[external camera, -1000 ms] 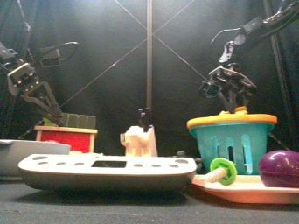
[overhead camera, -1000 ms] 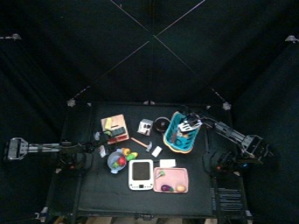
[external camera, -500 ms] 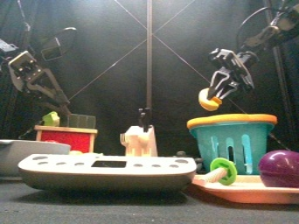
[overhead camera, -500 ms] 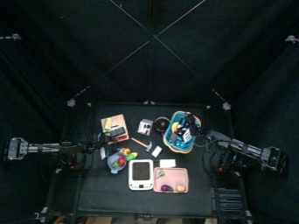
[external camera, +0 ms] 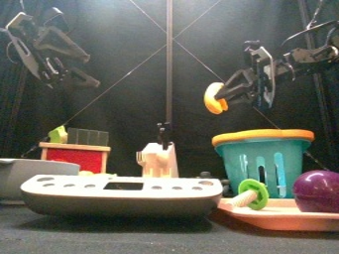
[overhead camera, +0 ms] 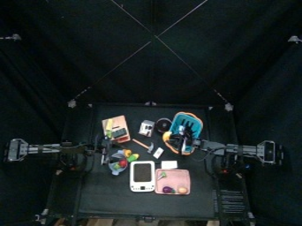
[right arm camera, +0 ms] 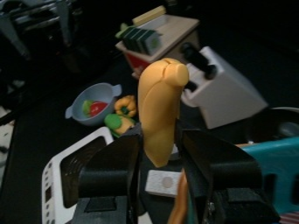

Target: Place banana on stove

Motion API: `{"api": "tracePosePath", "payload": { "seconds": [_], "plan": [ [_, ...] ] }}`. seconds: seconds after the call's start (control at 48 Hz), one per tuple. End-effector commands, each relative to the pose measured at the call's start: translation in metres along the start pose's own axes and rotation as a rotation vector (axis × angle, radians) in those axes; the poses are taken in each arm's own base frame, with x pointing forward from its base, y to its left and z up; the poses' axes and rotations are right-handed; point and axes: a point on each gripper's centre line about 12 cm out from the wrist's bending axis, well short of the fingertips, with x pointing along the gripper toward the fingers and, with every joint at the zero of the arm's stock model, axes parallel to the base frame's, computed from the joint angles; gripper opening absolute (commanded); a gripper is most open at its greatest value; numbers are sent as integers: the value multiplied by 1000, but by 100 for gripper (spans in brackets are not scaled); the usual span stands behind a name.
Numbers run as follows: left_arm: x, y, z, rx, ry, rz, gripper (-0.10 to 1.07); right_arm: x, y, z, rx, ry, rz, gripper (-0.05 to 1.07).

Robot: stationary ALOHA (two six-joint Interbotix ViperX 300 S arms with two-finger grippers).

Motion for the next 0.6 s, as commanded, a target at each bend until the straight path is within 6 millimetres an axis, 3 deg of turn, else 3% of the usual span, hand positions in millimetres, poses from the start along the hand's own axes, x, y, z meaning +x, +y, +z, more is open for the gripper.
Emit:
{"api": "tracePosePath", "payload": {
  "seconds": [0.0, 0.188, 0.292, 0.417, 0.583],
  "plan": [
    [2, -4, 2, 1, -8, -28, 99, 16, 28, 2, -37, 6, 89, 54],
    [1, -5, -10, -84, 12, -20, 99, 46, 82, -21, -150, 95, 244, 54],
    [1, -7, -12, -134, 5, -22, 99, 64, 99, -34, -181, 147, 279, 54],
    [2, -13, -15, -160, 14, -47, 99, 84, 115, -48, -222, 232, 281, 55],
    [2, -34, -18, -149, 34, -135, 99, 106, 118, -59, -245, 375, 209, 55]
  ]
}}
